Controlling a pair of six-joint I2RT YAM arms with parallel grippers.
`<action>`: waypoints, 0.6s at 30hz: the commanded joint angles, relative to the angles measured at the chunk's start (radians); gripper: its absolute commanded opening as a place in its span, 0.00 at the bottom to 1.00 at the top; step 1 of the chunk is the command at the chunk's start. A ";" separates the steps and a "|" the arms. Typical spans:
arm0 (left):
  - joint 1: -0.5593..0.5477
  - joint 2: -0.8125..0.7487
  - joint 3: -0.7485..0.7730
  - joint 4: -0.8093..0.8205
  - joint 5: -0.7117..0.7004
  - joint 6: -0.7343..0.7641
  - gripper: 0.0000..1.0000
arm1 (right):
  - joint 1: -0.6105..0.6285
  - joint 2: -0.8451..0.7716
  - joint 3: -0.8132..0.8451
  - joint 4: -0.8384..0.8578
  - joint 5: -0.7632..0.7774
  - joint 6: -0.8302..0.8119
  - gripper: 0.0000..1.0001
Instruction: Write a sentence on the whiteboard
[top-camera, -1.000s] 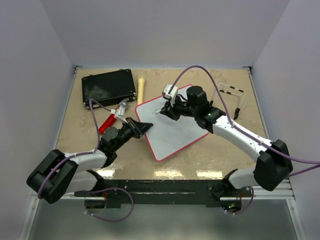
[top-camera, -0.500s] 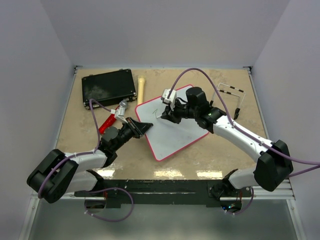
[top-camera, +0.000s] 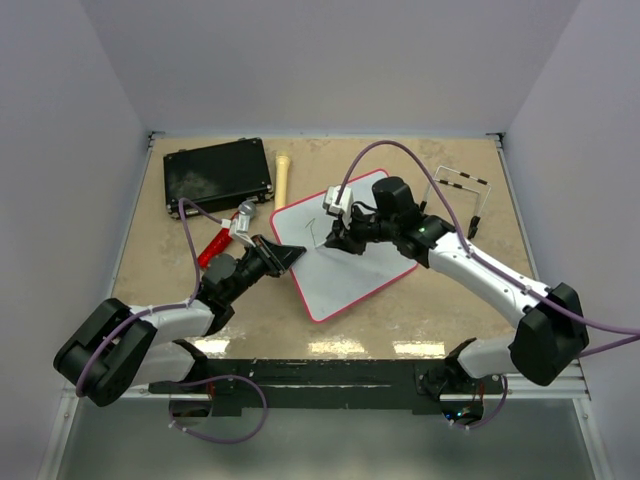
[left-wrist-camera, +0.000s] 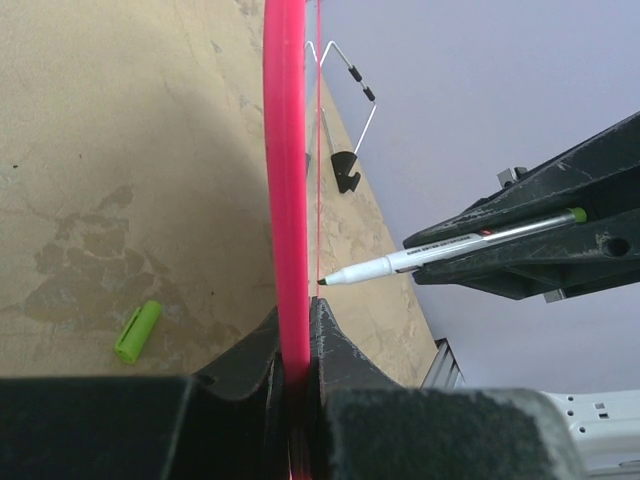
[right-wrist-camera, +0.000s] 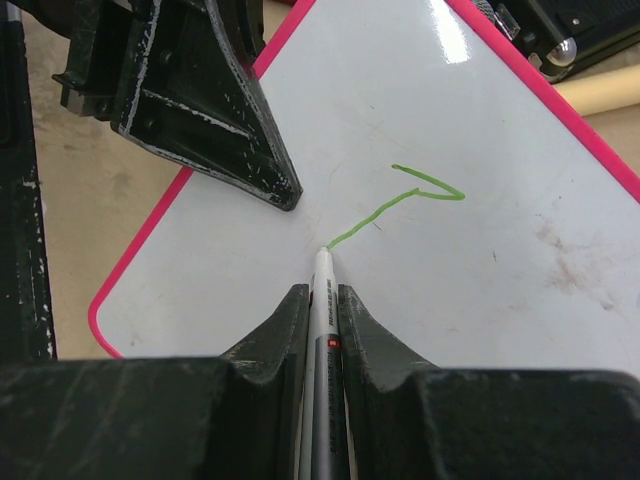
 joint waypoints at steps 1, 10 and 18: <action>-0.005 -0.010 0.006 0.128 0.005 0.047 0.00 | -0.026 -0.066 0.068 -0.016 -0.052 -0.018 0.00; -0.005 -0.010 0.000 0.134 0.004 0.050 0.00 | -0.109 -0.126 -0.005 0.014 -0.160 -0.082 0.00; -0.005 -0.015 -0.003 0.136 0.002 0.047 0.00 | -0.111 -0.109 -0.027 0.059 -0.143 -0.199 0.00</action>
